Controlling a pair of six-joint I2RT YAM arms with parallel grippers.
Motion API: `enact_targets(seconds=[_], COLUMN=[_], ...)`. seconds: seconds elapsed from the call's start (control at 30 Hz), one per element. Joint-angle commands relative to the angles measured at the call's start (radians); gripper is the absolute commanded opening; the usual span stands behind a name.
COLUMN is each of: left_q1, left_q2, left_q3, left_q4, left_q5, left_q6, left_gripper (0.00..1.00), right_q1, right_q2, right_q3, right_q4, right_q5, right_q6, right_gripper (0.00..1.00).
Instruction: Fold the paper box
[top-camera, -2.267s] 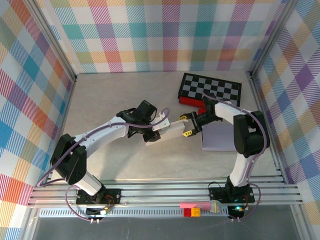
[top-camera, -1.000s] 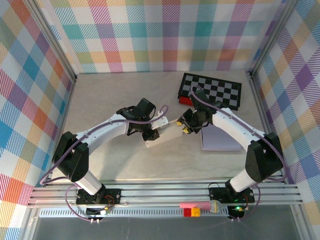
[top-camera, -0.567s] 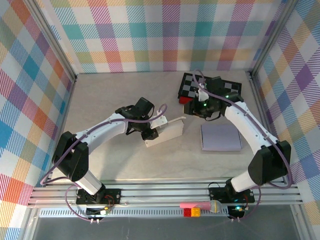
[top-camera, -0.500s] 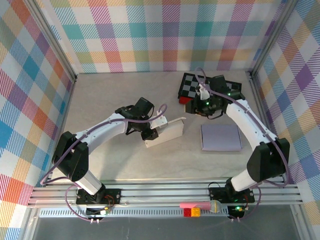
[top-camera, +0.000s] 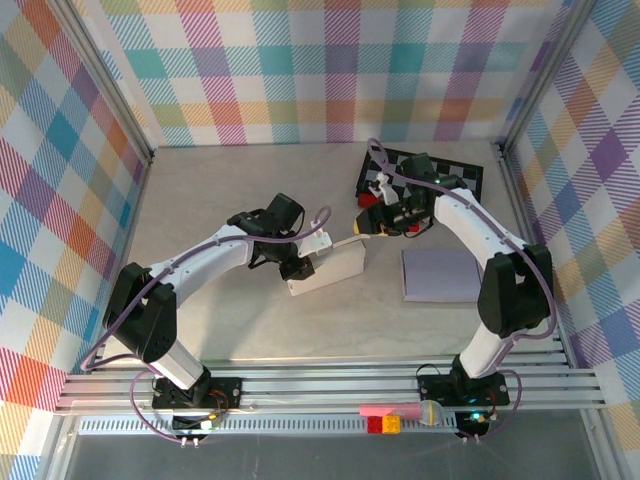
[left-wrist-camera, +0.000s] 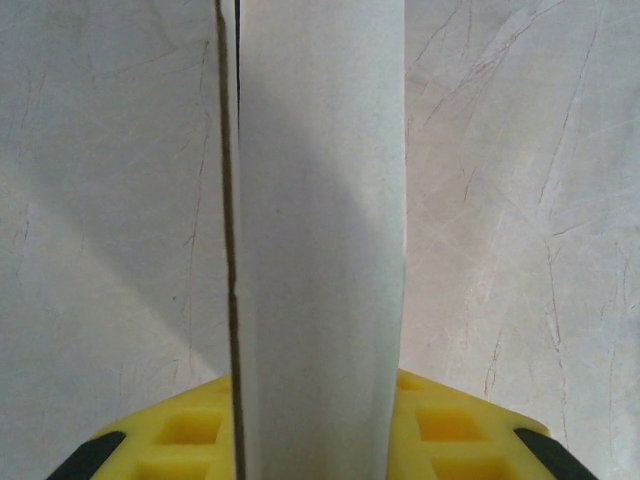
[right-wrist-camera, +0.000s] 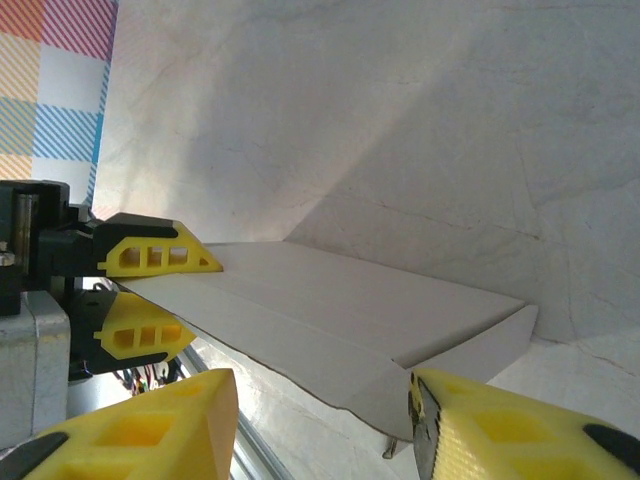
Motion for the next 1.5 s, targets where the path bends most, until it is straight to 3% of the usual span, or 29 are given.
enact_targets(seconds=[0.0, 0.7, 1.47], left_q1=[0.012, 0.013, 0.013], left_q2=[-0.016, -0.014, -0.001], left_q3=[0.022, 0.029, 0.040], left_q4=[-0.035, -0.043, -0.047], left_q5=[0.030, 0.034, 0.044], left_q6=[0.014, 0.009, 0.011], left_gripper=[0.21, 0.21, 0.21], right_q1=[0.012, 0.051, 0.060], right_q2=[0.000, -0.030, -0.085], right_q3=[0.032, 0.047, -0.005], right_q4=[-0.031, -0.108, -0.082], right_q5=[-0.030, 0.158, 0.241], right_q6=[-0.045, -0.070, -0.092], right_gripper=[0.46, 0.24, 0.31])
